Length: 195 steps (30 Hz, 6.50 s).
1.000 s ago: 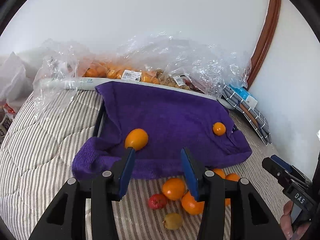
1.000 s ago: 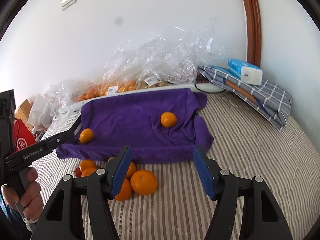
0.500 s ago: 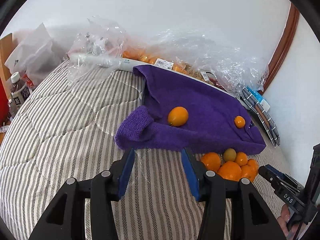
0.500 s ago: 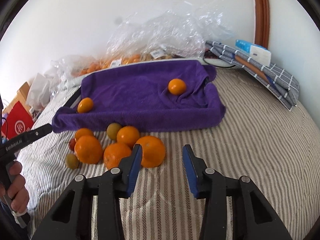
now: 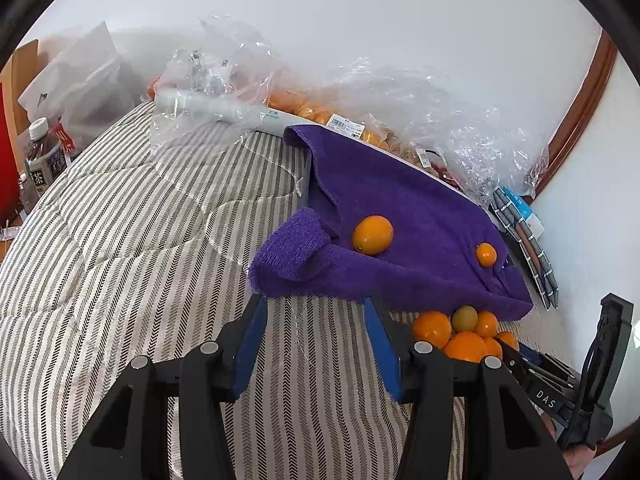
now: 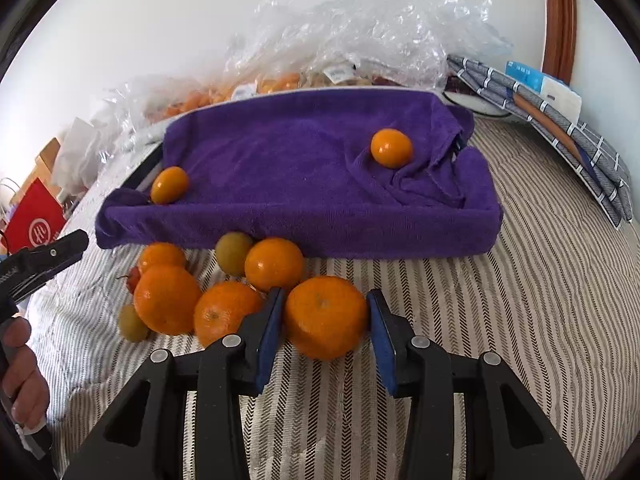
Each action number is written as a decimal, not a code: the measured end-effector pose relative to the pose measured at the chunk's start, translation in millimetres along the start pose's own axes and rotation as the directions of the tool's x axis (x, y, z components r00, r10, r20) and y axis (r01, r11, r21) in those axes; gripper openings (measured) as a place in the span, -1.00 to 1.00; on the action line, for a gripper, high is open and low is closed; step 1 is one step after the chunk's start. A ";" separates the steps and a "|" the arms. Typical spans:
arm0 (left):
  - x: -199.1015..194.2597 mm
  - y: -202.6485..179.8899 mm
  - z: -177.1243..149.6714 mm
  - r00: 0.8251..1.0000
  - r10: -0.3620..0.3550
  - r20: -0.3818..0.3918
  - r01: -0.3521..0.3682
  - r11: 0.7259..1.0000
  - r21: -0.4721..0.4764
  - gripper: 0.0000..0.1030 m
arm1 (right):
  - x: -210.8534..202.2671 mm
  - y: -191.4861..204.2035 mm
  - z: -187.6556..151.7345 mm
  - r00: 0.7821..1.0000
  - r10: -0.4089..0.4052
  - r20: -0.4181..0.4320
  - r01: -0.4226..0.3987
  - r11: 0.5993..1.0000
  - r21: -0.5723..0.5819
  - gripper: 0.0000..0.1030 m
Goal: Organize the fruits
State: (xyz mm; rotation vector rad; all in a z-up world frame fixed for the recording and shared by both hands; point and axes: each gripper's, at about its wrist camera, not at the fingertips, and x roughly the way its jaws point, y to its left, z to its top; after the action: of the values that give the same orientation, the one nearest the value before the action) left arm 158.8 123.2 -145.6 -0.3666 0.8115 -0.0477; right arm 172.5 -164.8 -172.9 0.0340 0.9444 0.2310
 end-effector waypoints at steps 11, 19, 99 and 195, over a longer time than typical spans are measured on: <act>15.9 -49.1 -14.1 0.985 -0.116 -0.126 0.138 0.973 0.186 -0.07 | -26.3 -29.3 -13.8 0.998 -0.021 0.065 0.019 0.999 0.035 -0.22; 34.7 -60.4 -15.7 0.978 -0.084 -0.190 0.122 0.973 0.194 -0.35 | -31.4 -36.3 -17.0 0.997 0.033 0.073 -0.037 0.998 0.054 -0.22; 16.8 -75.2 87.3 0.987 -0.019 0.162 0.010 0.999 0.053 -0.55 | -46.0 -36.5 97.8 0.954 0.045 0.296 -0.073 0.994 0.085 -0.22; 30.1 -59.7 39.8 0.997 -0.045 0.068 0.040 0.996 0.080 -0.12 | -36.4 13.6 -10.3 0.993 0.089 0.081 -0.089 0.996 0.000 -0.03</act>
State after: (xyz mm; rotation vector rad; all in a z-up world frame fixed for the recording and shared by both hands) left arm 214.0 74.0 -121.4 -0.3100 0.7303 -0.1056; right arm 141.2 -160.0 -148.2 0.0884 0.8638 0.3081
